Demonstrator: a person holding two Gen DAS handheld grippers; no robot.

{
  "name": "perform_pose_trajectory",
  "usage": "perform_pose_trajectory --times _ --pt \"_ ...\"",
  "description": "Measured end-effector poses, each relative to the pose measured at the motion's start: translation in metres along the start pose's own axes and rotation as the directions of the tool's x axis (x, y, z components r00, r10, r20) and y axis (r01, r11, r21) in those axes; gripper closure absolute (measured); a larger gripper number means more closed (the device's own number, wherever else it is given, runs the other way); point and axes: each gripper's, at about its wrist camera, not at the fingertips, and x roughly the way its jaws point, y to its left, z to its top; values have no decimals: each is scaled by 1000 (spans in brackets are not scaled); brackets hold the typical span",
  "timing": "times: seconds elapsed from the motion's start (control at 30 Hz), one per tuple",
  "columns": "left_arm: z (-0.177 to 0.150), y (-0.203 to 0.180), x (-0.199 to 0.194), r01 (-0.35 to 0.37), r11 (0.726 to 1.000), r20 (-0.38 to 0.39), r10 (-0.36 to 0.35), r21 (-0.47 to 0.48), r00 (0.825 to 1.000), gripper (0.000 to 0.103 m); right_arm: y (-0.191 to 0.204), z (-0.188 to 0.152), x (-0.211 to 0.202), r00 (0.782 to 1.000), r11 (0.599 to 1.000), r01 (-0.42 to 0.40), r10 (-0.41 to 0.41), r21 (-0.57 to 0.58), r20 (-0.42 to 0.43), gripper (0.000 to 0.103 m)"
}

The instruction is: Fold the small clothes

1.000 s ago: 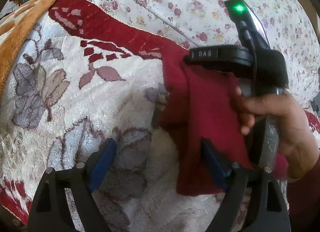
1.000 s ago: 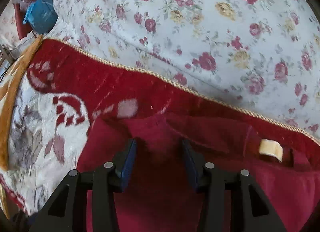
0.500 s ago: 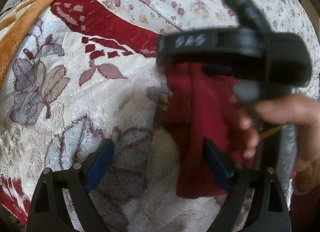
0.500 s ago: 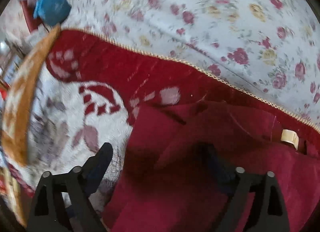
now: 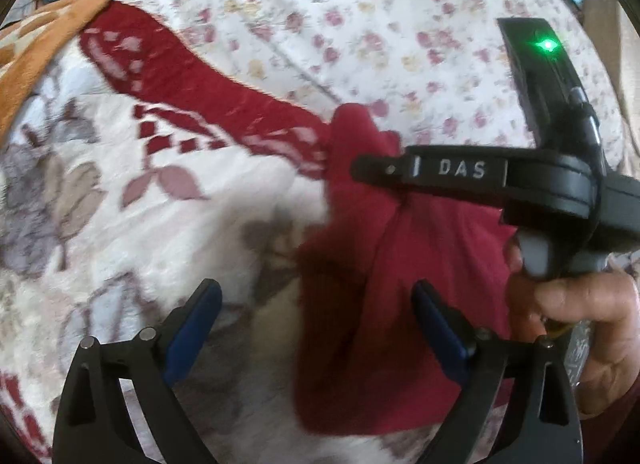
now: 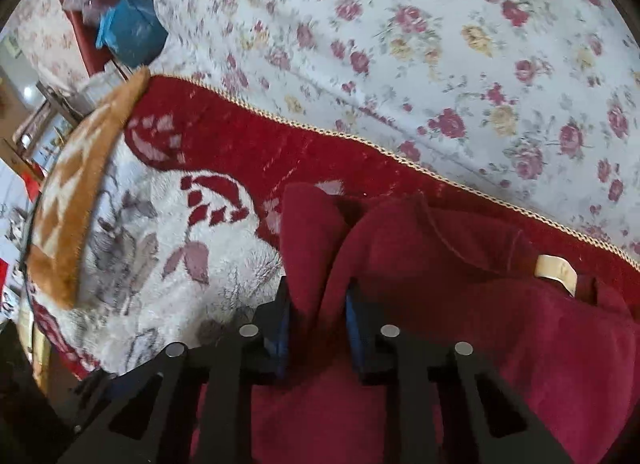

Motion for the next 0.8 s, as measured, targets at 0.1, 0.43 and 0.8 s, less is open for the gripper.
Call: perform_pose_trajectory --times 0.1,0.43,0.8 --pt "1 -8 10 74 997 -36 -74 -11 997 8 -2 -1 -3 1000 1000 -8 8 11 -5 79" --pt "1 -12 26 87 996 -84 -89 -30 992 64 -3 1 -7 998 1000 -25 25 6 -50 79" --pt "-2 -19 16 80 997 -71 -79 4 994 77 -9 3 -9 995 996 -49 55 69 -81 46"
